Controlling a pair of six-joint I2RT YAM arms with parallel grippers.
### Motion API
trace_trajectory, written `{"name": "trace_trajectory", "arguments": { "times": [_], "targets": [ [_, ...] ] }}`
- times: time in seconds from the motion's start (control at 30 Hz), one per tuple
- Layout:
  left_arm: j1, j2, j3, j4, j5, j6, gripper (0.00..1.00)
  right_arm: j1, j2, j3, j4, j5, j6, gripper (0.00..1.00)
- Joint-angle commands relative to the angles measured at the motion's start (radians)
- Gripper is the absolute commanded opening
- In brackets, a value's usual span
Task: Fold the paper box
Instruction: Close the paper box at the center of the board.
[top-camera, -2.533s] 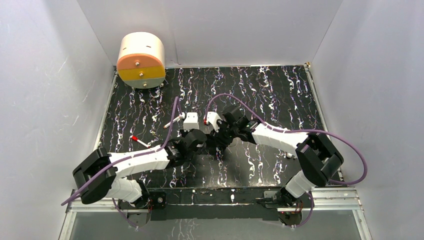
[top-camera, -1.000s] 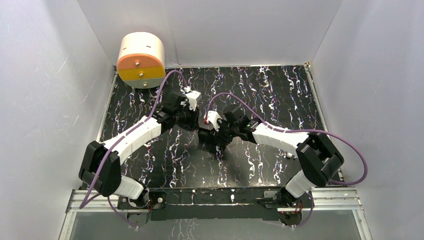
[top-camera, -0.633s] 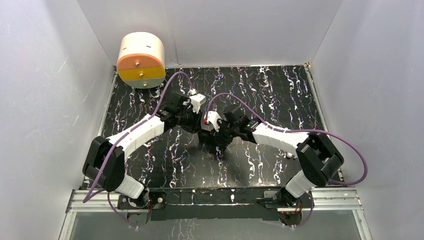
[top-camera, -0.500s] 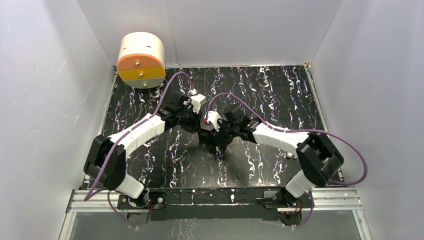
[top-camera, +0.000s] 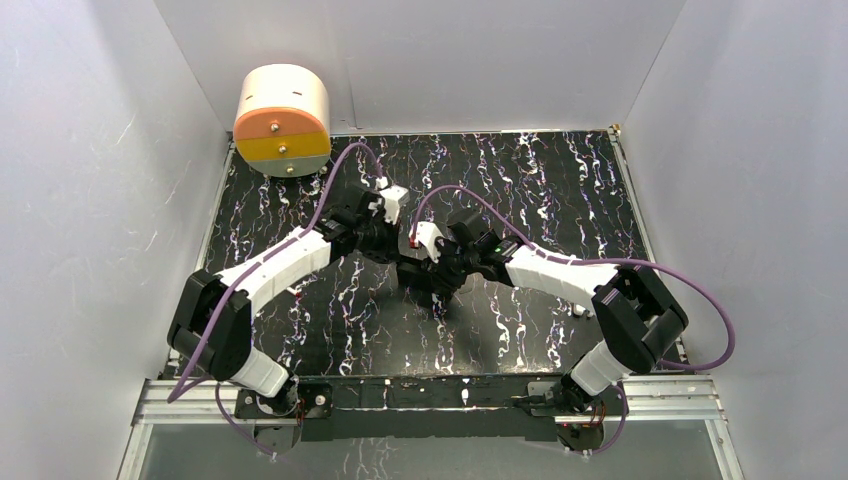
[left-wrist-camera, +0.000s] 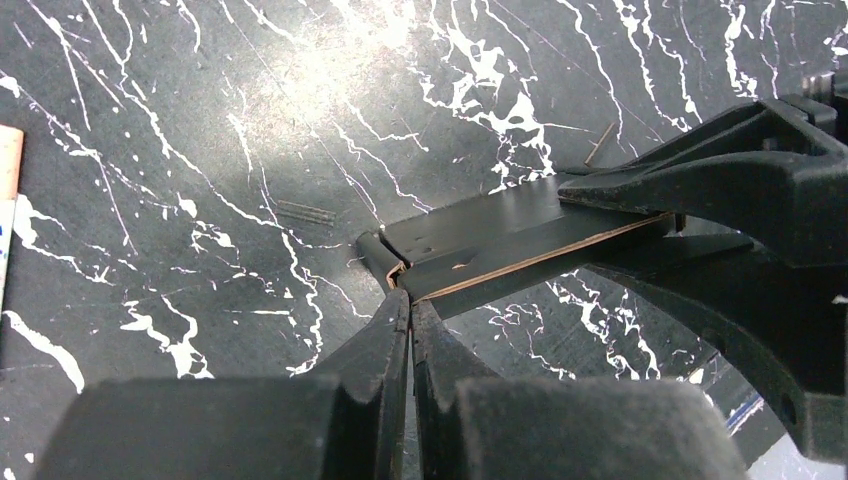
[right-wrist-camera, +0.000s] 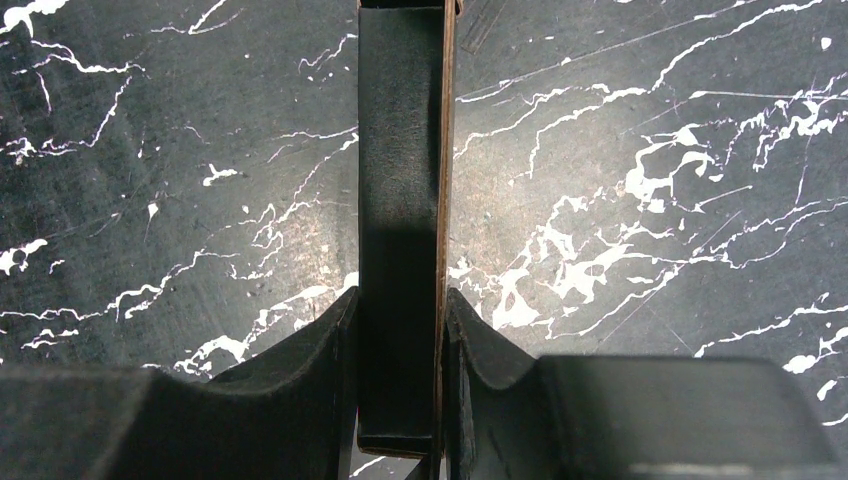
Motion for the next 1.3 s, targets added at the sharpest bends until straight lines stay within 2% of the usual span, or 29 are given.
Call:
{"name": "trace_trajectory", "arguments": {
  "times": [0.0, 0.3, 0.67, 0.97, 1.13, 1.27],
  "targets": [
    [-0.061, -0.038, 0.019, -0.01, -0.116, -0.076, 0.0, -0.001, -0.01, 0.015, 0.045, -0.02, 0.001, 0.36],
    [-0.156, -0.07, -0.066, 0.057, -0.339, -0.146, 0.0, -0.002, -0.006, 0.018, 0.048, -0.021, 0.005, 0.36],
    [-0.188, -0.093, -0.116, 0.118, -0.37, -0.244, 0.0, -0.002, -0.003, 0.018, 0.051, -0.019, 0.008, 0.36],
    [-0.217, -0.088, -0.153, 0.128, -0.465, -0.22, 0.0, -0.002, 0.0, 0.019, 0.052, -0.018, 0.006, 0.36],
    [-0.228, -0.095, -0.108, 0.081, -0.54, -0.162, 0.0, -0.002, 0.0, 0.022, 0.051, -0.017, 0.005, 0.36],
    [-0.249, -0.098, -0.109, 0.079, -0.548, -0.169, 0.0, -0.002, 0.002, 0.025, 0.052, -0.017, 0.006, 0.36]
  ]
}}
